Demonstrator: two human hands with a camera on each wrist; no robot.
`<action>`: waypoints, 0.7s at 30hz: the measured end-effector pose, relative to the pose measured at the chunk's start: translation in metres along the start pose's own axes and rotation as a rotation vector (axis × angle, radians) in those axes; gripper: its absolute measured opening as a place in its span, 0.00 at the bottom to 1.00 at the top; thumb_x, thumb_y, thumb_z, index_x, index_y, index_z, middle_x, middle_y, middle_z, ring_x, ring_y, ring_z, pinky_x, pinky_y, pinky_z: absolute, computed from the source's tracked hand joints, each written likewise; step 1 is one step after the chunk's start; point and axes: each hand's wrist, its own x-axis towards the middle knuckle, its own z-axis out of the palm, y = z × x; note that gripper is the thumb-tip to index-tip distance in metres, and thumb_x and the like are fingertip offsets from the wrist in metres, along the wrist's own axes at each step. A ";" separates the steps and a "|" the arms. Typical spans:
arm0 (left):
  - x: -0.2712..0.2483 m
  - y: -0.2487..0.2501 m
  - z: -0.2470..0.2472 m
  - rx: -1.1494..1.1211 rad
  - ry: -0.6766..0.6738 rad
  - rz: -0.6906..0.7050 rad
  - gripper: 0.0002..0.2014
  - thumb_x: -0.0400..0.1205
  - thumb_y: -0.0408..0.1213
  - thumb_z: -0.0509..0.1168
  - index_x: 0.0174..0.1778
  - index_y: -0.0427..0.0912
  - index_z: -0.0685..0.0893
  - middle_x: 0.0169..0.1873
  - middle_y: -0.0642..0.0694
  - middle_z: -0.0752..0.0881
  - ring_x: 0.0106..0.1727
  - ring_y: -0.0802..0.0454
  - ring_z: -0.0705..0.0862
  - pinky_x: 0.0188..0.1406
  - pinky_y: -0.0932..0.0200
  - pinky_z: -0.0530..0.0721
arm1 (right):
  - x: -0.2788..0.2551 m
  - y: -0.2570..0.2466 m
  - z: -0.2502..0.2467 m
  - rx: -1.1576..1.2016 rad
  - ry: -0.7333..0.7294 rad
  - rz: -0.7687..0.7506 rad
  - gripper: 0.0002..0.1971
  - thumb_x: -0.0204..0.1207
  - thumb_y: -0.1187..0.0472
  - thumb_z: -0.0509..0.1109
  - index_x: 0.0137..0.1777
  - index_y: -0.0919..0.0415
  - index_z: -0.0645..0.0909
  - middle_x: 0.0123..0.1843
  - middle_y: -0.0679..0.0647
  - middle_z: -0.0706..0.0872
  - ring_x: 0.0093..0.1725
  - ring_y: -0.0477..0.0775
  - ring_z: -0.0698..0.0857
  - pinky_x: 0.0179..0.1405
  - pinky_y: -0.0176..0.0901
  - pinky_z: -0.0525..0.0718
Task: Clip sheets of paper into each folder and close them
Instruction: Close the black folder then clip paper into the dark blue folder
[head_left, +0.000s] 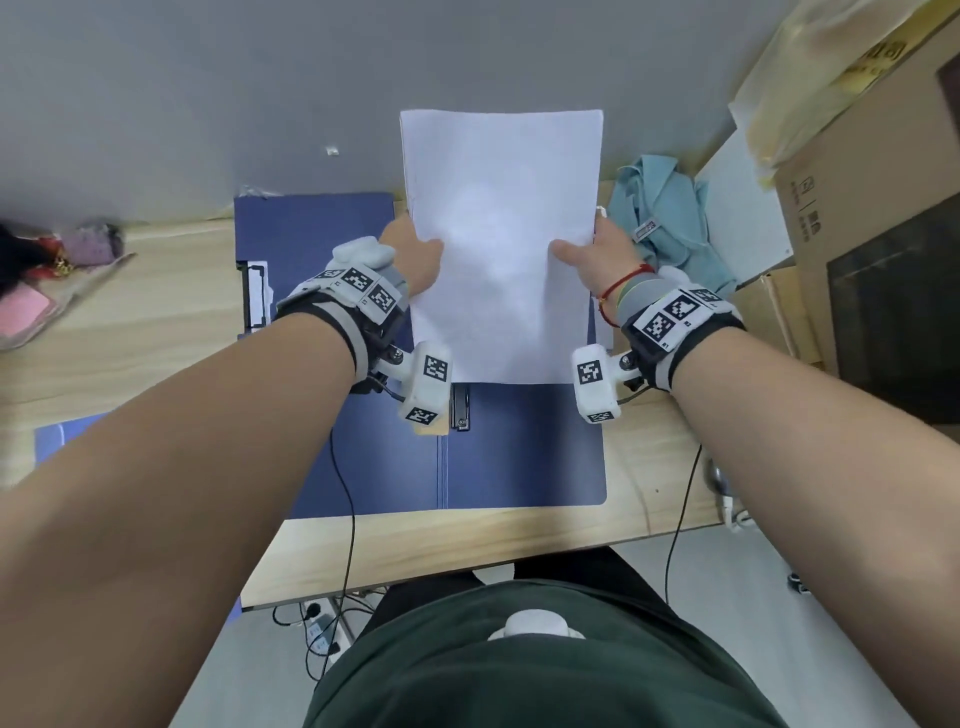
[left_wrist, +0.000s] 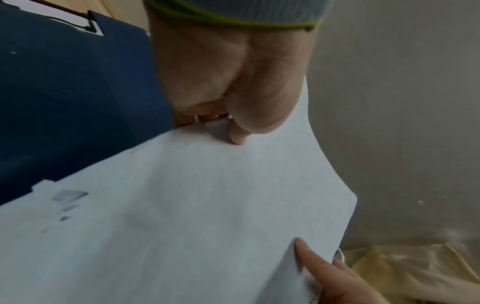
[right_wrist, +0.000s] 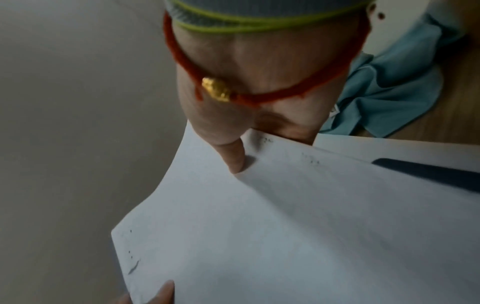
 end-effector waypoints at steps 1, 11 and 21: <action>-0.003 -0.004 0.001 -0.008 -0.005 -0.023 0.22 0.82 0.37 0.60 0.73 0.36 0.75 0.65 0.38 0.83 0.62 0.37 0.83 0.66 0.40 0.82 | -0.003 0.005 0.001 0.038 0.015 0.017 0.20 0.77 0.66 0.73 0.68 0.63 0.77 0.61 0.55 0.87 0.57 0.54 0.86 0.61 0.46 0.84; -0.022 -0.052 0.035 0.012 -0.082 -0.164 0.11 0.81 0.32 0.58 0.57 0.34 0.77 0.54 0.41 0.83 0.51 0.41 0.81 0.50 0.53 0.84 | -0.016 0.091 0.019 0.059 -0.173 0.290 0.42 0.46 0.35 0.86 0.60 0.57 0.85 0.58 0.51 0.91 0.59 0.56 0.89 0.68 0.56 0.82; -0.039 -0.095 0.064 0.000 -0.212 -0.217 0.10 0.71 0.46 0.78 0.38 0.53 0.82 0.41 0.48 0.90 0.45 0.46 0.90 0.57 0.45 0.89 | -0.042 0.141 0.008 -0.276 -0.078 0.403 0.36 0.69 0.44 0.78 0.72 0.65 0.76 0.65 0.51 0.82 0.65 0.54 0.82 0.71 0.52 0.77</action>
